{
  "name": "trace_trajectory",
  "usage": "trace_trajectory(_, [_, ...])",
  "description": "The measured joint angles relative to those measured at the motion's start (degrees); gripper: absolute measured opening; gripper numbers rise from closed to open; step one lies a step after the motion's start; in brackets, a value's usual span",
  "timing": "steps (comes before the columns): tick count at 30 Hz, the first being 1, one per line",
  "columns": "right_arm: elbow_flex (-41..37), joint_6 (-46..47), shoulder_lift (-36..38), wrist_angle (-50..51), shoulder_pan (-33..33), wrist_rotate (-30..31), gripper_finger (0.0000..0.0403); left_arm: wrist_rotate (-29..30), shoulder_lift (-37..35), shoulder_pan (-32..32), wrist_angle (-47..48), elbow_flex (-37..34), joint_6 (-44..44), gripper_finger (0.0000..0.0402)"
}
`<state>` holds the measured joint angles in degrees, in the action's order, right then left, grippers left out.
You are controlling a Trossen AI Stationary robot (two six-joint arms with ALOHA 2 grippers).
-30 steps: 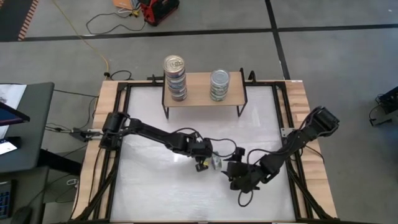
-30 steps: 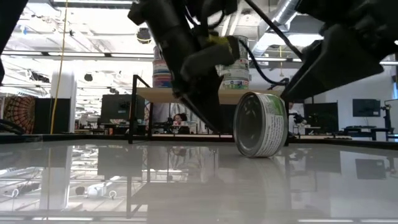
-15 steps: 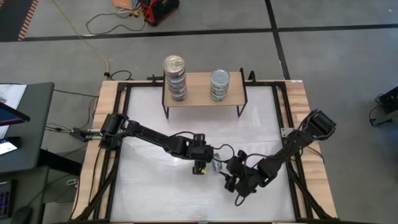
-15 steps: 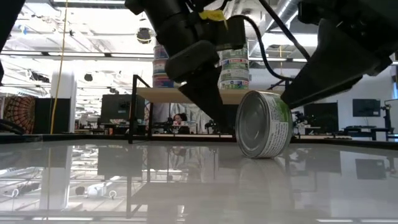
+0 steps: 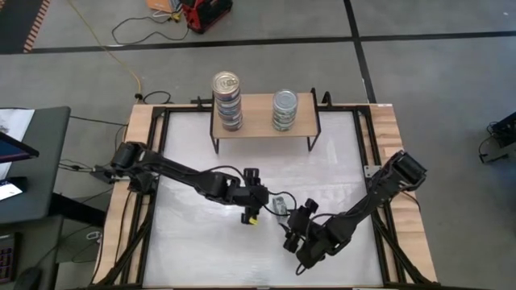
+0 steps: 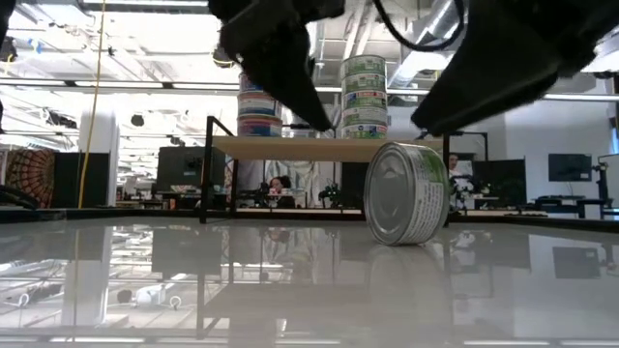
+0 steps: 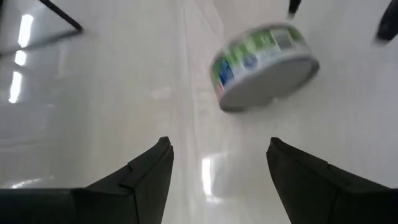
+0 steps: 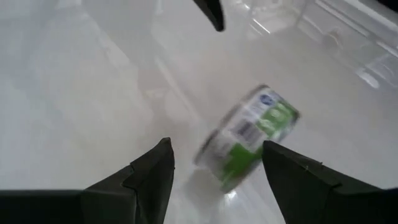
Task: Stack canned seafood by type on shelf
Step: Stack the green tuna can on top of the green tuna can
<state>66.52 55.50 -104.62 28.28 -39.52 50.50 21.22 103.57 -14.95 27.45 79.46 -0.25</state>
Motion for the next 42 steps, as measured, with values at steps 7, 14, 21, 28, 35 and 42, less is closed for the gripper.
trace_trajectory(7, [4.5, -6.2, 0.4, 1.7, -0.6, 0.6, 0.027, -1.4, -0.2, 0.1, 0.1, -4.0, -1.8, 0.025])
trace_trajectory(14, [6.2, 3.3, 0.4, 8.5, -0.9, 5.2, 0.027, 2.5, -7.6, -1.0, -2.5, -10.0, -2.7, 0.025])
trace_trajectory(21, [6.3, 9.0, 0.3, 10.2, -0.7, 6.4, 0.027, 2.6, -22.0, -3.0, -14.0, -22.9, -3.1, 0.025])
trace_trajectory(28, [6.4, 9.6, -0.7, 9.7, 2.9, 4.7, 0.027, 4.3, -30.6, -4.1, -15.3, -28.8, -5.6, 0.025])
trace_trajectory(35, [6.3, 14.5, -6.2, 9.2, 5.3, 3.1, 0.027, 4.3, -32.9, -5.1, -12.5, -29.2, -6.9, 0.025])
trace_trajectory(42, [6.3, 16.7, -7.3, 10.4, 5.3, 0.4, 0.027, 4.2, -32.9, -5.3, -12.2, -29.2, -6.4, 0.025])
